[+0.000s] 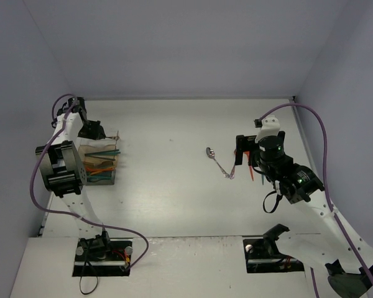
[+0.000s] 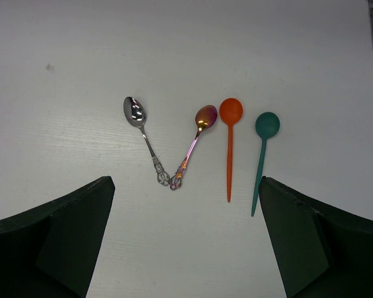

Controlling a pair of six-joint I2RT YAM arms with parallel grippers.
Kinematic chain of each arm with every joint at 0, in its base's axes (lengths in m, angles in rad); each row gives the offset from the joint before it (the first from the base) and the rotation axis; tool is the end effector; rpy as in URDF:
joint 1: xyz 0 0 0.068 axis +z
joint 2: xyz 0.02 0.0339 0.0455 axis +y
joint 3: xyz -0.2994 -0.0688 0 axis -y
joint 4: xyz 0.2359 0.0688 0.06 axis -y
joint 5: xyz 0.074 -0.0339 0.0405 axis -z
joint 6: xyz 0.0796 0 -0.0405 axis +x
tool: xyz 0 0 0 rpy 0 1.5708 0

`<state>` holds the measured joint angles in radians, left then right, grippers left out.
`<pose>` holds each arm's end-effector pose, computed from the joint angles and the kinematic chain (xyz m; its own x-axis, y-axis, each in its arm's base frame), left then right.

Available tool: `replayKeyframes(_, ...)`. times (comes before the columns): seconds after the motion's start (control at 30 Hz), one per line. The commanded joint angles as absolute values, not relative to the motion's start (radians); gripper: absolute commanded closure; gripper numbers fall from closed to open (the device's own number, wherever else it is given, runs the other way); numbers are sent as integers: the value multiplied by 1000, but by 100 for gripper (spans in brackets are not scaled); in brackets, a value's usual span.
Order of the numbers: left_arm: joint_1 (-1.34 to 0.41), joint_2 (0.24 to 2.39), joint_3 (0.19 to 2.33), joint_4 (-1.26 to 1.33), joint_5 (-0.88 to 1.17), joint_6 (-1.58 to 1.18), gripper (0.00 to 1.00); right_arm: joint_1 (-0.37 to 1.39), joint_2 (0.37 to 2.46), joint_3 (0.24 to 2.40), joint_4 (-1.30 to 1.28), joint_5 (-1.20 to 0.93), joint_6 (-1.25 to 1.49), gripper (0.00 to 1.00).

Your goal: Sort the eating utensils into containers

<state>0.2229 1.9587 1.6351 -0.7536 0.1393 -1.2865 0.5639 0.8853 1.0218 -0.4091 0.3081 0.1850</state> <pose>0.4397 0.0883 0.2379 -0.0923 -0.9956 -0.0155 -0.8678 0.0881 -0.4891 0.1822 0.0867 0.3965 -0.2720 0.0354 -0.9617 -0.2161 0.9715 0.0969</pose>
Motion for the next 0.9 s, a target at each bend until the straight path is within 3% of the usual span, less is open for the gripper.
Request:
replayKeyframes(0.0,246,1947,1691,-741,158,-1280,97,562,901,1029,-362,345,175,0)
replayKeyframes(0.5,228,1863,1730,-739,118,-1138,50,561,930,1025,-364,308,181,0)
replayKeyframes(0.7,52,1699,1732,-732,-21,-868,28,556,1014,1029,-363,206,186,0)
replayKeyframes(0.87,-126,1522,1604,-668,-111,-657,20,548,1118,1037,-362,100,237,1)
